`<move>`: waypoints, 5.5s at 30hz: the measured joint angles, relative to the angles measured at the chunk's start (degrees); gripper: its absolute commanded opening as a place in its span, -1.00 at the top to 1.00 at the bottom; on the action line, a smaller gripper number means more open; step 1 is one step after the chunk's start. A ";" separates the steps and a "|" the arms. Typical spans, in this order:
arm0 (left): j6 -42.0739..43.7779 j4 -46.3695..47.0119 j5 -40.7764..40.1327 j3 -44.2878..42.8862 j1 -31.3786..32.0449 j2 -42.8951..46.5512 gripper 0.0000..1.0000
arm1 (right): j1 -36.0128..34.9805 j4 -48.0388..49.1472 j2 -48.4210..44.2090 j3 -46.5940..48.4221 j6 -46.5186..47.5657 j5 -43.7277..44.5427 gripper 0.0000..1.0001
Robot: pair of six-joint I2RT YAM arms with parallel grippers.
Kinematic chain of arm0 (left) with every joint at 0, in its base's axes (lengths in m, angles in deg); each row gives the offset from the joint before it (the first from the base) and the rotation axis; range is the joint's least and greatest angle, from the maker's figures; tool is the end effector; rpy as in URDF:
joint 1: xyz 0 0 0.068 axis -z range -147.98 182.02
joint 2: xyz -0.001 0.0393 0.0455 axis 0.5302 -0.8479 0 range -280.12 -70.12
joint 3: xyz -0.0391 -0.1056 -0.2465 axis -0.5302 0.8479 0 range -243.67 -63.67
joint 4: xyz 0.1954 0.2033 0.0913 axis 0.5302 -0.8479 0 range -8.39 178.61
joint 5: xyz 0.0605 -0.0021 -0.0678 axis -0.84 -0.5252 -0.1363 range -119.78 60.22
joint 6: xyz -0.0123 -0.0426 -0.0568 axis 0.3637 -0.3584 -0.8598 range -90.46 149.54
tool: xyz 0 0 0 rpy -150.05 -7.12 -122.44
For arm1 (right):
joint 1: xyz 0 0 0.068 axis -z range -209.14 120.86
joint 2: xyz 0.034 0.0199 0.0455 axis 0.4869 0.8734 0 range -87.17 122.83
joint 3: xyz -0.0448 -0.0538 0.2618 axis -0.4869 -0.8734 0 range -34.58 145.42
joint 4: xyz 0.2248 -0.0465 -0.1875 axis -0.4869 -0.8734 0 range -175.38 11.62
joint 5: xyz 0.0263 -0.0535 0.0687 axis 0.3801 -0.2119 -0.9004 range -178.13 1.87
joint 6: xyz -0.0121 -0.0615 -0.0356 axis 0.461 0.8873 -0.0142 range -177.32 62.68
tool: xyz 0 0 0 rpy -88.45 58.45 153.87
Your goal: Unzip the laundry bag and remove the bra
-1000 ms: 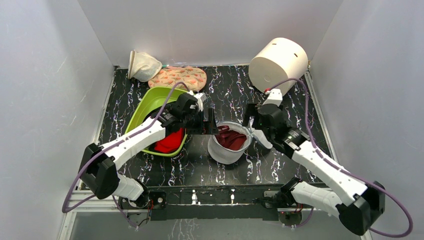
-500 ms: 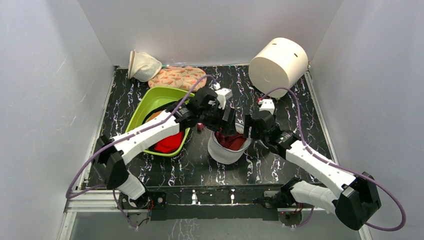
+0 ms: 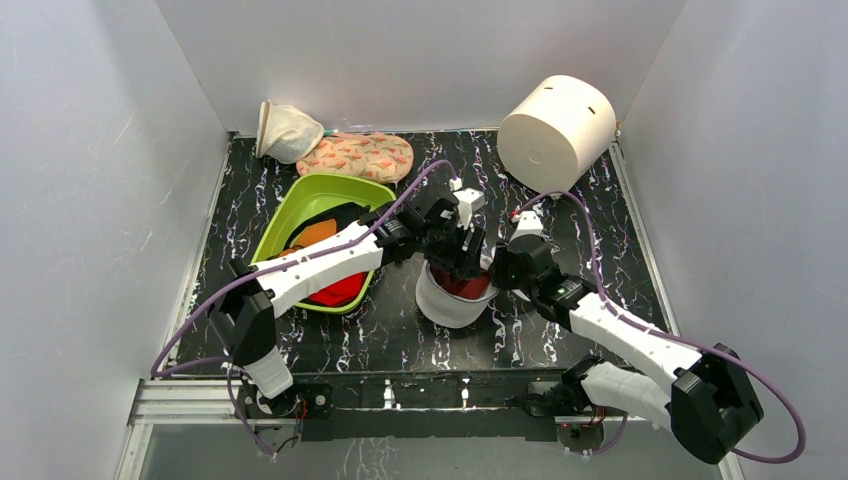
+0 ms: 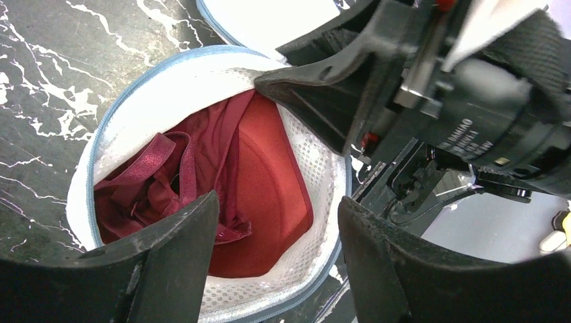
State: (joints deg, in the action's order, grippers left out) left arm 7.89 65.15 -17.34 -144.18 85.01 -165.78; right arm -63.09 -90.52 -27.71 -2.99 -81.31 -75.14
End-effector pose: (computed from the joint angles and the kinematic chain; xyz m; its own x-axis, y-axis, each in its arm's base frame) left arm 0.2528 -0.3568 0.2760 -0.6742 0.2960 -0.6767 0.6805 0.6052 -0.4132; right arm 0.2276 0.1372 0.1756 -0.6504 0.0396 -0.7586 -0.1500 0.9723 0.1794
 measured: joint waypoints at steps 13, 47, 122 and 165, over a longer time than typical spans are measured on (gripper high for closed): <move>1.16 -1.44 -4.63 0.26 1.57 -1.09 -0.03 | 0.00 9.35 -9.14 -4.44 1.90 -7.48 1.00; 4.79 3.80 -24.37 1.68 6.43 -6.03 0.26 | 0.02 10.95 -9.27 -5.14 1.40 -11.69 1.00; 31.58 0.20 -41.86 -34.73 6.45 13.38 1.00 | 0.22 9.55 -8.35 -5.14 -0.07 -11.23 1.00; -4.42 -5.84 -23.17 8.59 -40.48 12.81 1.00 | 0.22 7.67 -8.48 -4.28 -0.52 -12.92 1.00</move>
State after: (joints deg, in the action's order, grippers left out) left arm 3.47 59.31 -40.51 -135.59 44.53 -152.97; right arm -62.88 -82.85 -36.19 -7.27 -81.83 -88.05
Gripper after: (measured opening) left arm 0.009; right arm 0.129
